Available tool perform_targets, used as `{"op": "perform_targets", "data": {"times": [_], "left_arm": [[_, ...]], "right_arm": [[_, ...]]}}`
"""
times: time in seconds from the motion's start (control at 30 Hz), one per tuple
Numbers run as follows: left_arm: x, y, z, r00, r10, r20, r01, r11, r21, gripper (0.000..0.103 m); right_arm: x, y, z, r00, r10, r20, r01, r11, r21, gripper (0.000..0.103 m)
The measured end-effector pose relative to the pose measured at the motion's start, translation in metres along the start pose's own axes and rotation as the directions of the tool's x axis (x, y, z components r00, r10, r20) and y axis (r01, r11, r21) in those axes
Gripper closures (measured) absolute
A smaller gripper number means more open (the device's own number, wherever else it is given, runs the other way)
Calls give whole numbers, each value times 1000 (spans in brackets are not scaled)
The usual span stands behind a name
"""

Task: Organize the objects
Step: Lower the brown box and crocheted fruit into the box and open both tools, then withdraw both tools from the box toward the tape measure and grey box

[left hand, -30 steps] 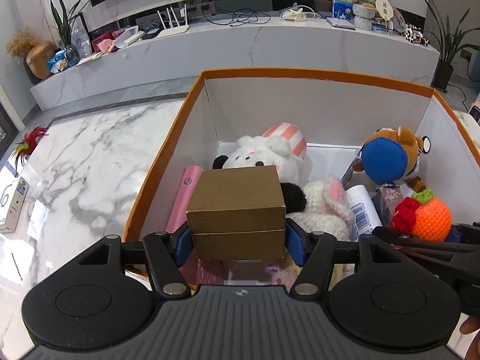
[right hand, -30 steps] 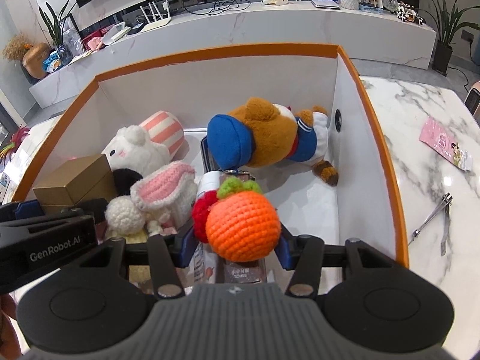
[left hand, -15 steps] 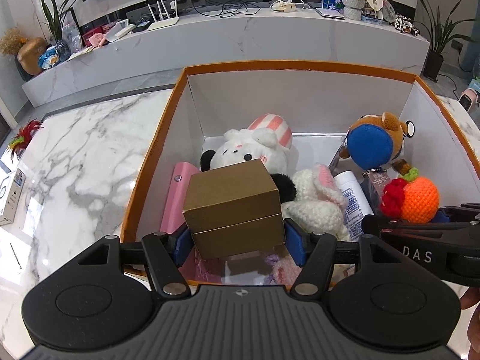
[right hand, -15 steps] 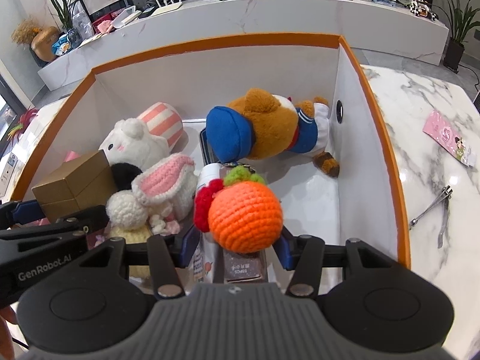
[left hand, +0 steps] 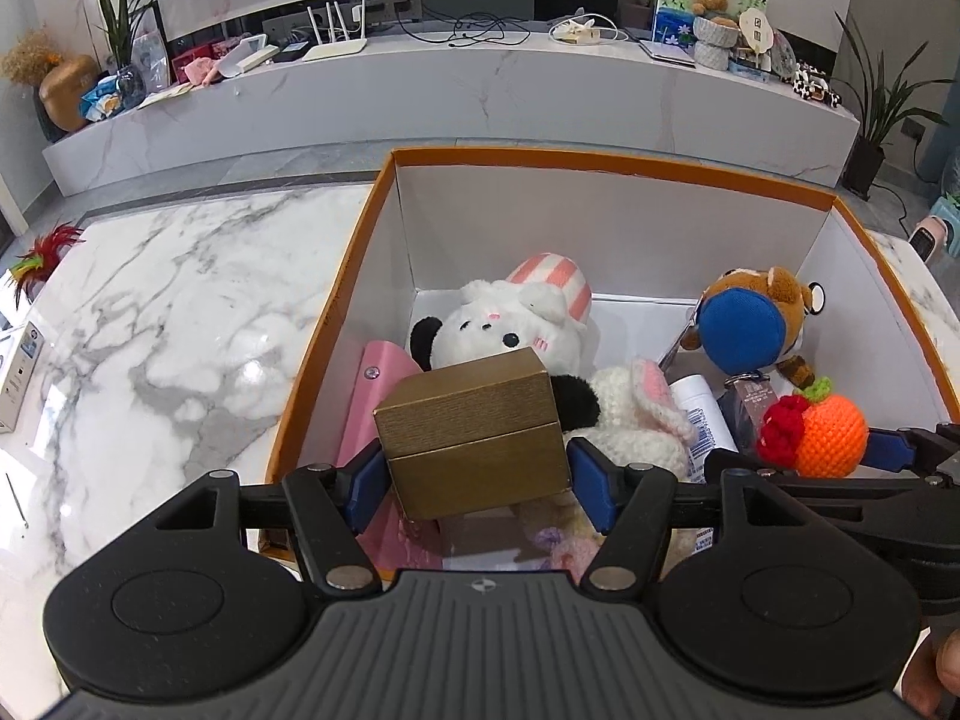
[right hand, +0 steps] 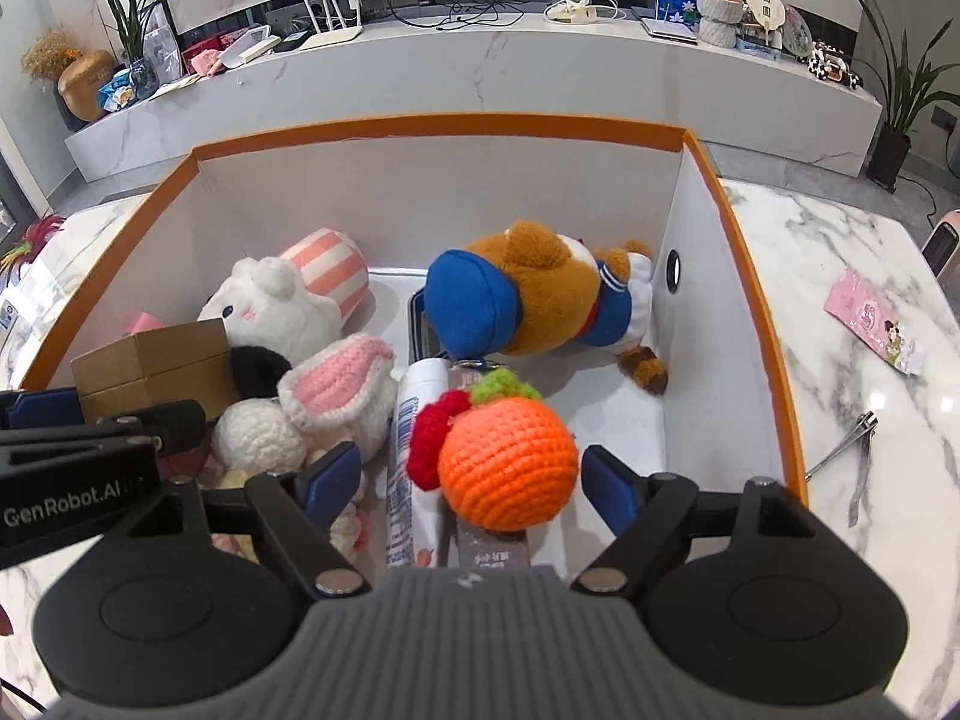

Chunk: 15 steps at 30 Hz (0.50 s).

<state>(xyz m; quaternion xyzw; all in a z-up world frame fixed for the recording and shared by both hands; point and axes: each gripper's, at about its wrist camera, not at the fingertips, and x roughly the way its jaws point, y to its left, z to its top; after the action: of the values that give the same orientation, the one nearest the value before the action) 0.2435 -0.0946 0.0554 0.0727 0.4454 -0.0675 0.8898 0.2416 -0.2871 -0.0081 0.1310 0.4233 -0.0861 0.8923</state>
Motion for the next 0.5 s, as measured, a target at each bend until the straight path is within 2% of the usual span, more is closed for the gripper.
{"op": "perform_targets", "data": {"times": [0.4,0.5], "left_arm": [[-17,0,0,997,31,73,-33,999,20,29],[-22,0,0,995,25,93,-27,999,27,29]], "right_arm": [[-17,6,-1,999,-16,37,17,999,-46,20],[-22,9,-3,998,-12,53,16,997,-72,8]]}}
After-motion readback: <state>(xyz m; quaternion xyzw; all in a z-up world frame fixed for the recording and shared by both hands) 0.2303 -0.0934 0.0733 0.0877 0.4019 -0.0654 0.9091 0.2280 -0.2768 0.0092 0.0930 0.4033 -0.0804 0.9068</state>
